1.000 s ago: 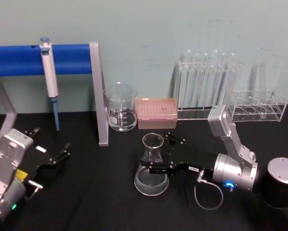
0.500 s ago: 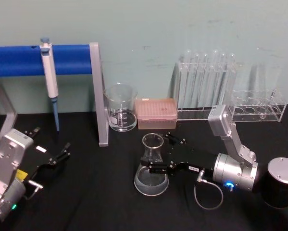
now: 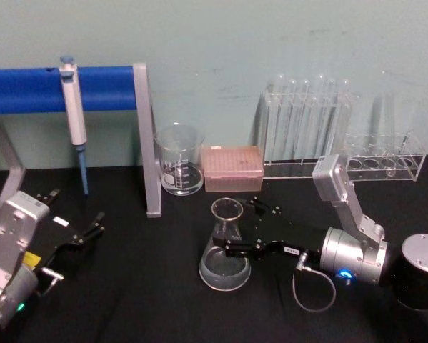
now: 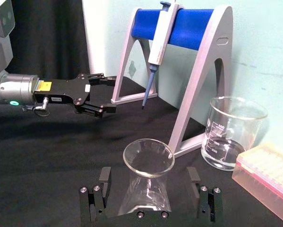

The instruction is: Grasp the erlenmeyer flask with one hand, shake it three times, then place it back.

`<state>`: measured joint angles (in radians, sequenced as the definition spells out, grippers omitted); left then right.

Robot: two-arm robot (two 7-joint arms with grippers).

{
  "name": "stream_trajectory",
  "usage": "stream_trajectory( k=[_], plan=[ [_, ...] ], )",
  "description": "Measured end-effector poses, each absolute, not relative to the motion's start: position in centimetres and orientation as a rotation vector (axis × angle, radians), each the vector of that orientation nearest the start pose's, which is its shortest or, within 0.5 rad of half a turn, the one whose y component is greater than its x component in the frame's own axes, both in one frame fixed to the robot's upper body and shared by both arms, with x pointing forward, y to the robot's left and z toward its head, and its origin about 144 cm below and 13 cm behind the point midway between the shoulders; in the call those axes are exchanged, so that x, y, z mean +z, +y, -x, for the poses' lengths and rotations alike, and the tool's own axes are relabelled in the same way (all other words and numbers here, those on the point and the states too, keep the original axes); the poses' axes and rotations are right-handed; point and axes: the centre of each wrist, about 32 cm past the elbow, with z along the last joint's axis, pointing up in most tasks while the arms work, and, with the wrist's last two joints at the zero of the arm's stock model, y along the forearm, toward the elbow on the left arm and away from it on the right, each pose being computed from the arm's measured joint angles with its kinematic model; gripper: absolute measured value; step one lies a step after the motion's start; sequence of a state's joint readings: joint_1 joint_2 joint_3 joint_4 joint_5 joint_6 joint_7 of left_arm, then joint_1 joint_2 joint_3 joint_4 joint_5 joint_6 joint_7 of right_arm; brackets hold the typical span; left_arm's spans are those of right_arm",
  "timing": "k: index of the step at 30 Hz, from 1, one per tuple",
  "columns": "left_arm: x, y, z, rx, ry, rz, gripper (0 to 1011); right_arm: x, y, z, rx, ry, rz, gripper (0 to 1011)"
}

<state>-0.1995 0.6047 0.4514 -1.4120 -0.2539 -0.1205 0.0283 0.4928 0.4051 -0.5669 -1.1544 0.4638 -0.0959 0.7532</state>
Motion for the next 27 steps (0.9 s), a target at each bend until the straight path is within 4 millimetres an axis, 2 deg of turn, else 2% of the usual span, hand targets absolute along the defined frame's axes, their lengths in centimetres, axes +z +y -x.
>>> stream_trajectory(
  k=[7, 18, 27],
  plan=[
    [114.0, 31.0, -48.9, 1.248, -0.285, -0.304, 1001, 116.2, -25.7, -56.2, -0.514, -0.024, 0.129, 1000],
    [114.0, 31.0, -48.9, 1.248, -0.285, -0.304, 1001, 116.9, -28.2, -54.6, -0.548, -0.004, 0.157, 1000],
    [114.0, 31.0, -48.9, 1.248, -0.285, -0.304, 1001, 117.5, -30.3, -53.3, -0.699, 0.006, 0.159, 1000]
  ],
)
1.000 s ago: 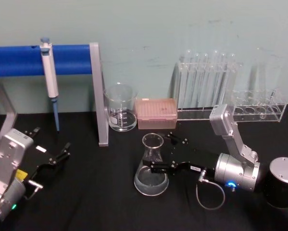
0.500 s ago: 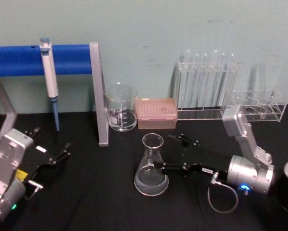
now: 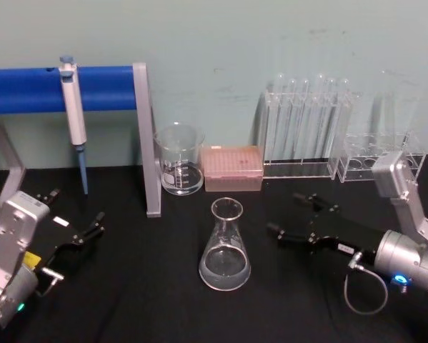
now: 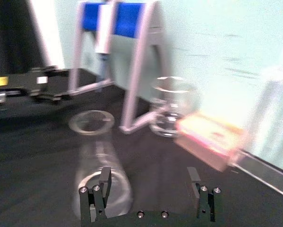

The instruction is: Grasp the erlenmeyer flask with one hand, shake it three times, then place it back.

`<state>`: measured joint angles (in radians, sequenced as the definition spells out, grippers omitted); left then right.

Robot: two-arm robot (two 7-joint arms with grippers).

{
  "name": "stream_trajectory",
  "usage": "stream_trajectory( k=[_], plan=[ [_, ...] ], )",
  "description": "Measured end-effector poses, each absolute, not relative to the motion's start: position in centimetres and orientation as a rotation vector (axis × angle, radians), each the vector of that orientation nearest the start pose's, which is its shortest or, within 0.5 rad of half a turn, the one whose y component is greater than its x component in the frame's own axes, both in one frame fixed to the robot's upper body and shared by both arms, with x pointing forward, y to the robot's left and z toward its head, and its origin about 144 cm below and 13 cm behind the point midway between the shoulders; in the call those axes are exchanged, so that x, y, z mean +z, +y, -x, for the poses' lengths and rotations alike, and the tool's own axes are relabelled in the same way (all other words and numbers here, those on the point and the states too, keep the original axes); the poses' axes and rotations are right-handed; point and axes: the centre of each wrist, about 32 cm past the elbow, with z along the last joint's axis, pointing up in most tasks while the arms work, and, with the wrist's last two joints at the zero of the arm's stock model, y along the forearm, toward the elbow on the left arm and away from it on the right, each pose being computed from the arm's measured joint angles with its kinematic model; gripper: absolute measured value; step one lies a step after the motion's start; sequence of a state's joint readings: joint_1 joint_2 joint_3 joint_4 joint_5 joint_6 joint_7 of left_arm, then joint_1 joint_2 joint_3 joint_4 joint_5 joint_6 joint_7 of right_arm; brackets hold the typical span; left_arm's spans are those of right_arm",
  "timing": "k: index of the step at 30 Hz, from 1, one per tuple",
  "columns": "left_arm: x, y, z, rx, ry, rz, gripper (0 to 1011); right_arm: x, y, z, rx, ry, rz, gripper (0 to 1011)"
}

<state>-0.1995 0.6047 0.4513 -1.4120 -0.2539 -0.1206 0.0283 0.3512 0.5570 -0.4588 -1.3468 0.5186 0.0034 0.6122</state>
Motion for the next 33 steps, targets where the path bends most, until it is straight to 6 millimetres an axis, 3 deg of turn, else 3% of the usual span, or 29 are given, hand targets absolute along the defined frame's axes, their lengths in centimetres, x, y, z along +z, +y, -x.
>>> stream_trajectory(
  k=[4, 12, 33],
  plan=[
    [114.0, 31.0, -48.9, 1.248, -0.285, -0.304, 1001, 117.3, -30.5, -52.9, -0.807, 0.001, 0.146, 1000],
    [114.0, 31.0, -48.9, 1.248, -0.285, -0.305, 1001, 116.4, -29.1, -52.8, -1.004, -0.036, 0.098, 1000],
    [114.0, 31.0, -48.9, 1.248, -0.285, -0.304, 1001, 114.7, -27.2, -53.6, -1.149, 0.044, 0.137, 1000]
  ],
)
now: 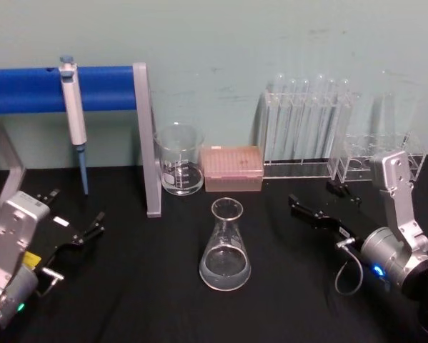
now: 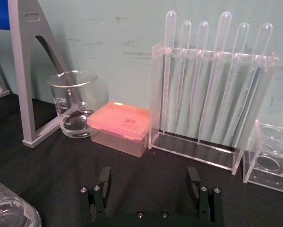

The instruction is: Grasp the erlenmeyer flask with one hand, shake it three times, then place it back.

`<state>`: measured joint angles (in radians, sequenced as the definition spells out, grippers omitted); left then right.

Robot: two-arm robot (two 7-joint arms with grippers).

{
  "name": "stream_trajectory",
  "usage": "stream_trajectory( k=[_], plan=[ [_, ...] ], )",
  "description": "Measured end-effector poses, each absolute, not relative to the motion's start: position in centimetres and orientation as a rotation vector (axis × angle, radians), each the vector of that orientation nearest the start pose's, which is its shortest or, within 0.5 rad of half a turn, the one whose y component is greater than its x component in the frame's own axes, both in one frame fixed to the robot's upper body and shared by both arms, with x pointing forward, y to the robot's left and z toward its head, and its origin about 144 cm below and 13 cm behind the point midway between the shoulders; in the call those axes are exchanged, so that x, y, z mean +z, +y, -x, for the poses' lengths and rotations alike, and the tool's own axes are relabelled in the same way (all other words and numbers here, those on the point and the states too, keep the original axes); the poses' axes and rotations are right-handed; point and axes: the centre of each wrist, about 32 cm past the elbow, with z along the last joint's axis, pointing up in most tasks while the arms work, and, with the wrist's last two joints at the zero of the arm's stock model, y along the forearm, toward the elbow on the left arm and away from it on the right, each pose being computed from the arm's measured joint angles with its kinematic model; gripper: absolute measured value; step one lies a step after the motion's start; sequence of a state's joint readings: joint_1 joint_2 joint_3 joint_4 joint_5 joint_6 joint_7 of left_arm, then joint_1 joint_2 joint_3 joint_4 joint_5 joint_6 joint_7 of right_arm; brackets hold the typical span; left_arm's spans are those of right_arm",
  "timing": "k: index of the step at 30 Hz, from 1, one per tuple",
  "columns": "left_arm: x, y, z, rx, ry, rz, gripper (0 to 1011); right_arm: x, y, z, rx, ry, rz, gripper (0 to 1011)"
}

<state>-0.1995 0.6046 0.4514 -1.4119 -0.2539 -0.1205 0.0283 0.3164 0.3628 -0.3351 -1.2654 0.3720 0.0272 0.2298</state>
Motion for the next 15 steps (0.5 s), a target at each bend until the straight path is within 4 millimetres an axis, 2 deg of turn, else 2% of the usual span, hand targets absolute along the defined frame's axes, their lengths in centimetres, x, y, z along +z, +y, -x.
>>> stream_trajectory(
  k=[15],
  plan=[
    [113.98, 30.97, -48.86, 1.248, -0.285, -0.304, 1001, 114.66, -26.94, -53.67, -1.156, 0.057, 0.136, 1000]
  ],
)
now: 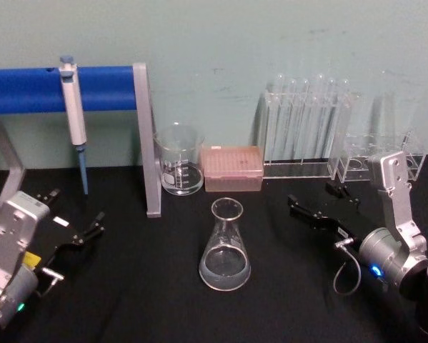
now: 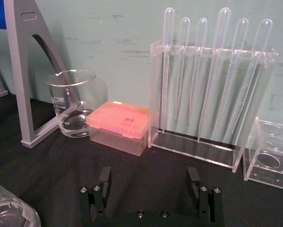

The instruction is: Grasp the erlenmeyer flask with one hand, shake it three times, then place it back.

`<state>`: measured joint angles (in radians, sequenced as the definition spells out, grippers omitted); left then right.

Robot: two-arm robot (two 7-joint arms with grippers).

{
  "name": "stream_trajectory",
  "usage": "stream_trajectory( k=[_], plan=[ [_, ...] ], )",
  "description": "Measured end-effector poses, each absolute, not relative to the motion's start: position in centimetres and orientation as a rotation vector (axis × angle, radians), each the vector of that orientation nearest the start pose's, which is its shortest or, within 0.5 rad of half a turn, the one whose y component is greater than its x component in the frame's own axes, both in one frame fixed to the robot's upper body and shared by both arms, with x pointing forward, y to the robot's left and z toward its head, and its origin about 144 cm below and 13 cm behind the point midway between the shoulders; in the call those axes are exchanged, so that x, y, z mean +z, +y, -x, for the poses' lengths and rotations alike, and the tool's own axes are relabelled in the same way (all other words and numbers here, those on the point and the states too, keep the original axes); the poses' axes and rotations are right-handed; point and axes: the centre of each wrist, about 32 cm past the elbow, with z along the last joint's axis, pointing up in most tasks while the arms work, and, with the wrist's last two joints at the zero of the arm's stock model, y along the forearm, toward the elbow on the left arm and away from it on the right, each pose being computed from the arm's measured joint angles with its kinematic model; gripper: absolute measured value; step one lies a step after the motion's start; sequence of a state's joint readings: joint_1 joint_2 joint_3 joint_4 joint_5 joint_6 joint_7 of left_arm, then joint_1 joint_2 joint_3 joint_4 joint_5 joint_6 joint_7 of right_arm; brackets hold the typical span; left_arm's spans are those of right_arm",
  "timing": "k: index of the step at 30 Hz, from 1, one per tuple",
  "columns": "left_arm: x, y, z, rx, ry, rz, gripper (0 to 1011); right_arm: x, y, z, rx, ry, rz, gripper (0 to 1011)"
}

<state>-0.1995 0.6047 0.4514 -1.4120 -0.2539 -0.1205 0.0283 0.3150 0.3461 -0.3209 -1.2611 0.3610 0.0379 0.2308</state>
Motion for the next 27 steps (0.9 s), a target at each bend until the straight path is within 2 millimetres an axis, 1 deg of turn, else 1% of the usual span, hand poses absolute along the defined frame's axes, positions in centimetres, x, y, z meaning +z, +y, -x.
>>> stream_trajectory(
  k=[27],
  plan=[
    [113.98, 30.97, -48.86, 1.248, -0.285, -0.304, 1001, 114.64, -26.91, -53.64, -1.154, 0.053, 0.138, 1000]
  ],
)
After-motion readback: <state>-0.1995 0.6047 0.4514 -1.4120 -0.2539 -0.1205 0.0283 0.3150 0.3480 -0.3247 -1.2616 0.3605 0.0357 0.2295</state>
